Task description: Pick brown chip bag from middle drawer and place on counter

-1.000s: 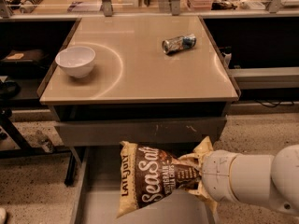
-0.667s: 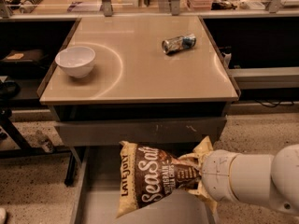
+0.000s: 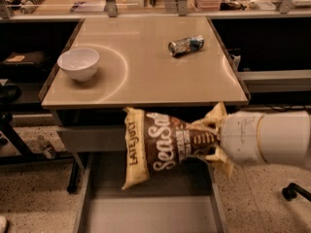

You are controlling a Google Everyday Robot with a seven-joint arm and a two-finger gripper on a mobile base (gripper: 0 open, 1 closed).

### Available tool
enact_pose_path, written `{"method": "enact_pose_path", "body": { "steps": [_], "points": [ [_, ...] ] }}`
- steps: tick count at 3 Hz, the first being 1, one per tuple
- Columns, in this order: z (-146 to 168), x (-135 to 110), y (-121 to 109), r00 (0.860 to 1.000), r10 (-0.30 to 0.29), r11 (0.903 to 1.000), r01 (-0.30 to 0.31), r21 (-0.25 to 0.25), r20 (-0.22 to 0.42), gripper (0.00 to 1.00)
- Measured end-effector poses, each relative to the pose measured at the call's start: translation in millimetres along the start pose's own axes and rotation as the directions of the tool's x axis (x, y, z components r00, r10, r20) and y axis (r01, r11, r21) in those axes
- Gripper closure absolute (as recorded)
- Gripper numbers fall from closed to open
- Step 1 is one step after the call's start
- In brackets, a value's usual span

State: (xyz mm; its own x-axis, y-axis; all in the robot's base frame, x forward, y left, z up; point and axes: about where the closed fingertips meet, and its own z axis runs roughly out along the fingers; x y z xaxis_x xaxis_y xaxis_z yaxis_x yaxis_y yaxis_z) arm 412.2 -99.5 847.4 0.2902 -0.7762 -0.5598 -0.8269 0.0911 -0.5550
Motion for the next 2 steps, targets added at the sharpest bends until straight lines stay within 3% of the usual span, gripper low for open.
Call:
{"method": "enact_pose_path", "body": {
  "steps": [1, 2],
  "points": [
    [-3, -5, -61, 0.998, -0.01, 0.9999, 0.01, 0.002, 0.063, 1.0],
    [9, 0, -120, 0.994, 0.023, 0.9997, -0.022, -0.014, 0.11, 1.0]
  ]
}}
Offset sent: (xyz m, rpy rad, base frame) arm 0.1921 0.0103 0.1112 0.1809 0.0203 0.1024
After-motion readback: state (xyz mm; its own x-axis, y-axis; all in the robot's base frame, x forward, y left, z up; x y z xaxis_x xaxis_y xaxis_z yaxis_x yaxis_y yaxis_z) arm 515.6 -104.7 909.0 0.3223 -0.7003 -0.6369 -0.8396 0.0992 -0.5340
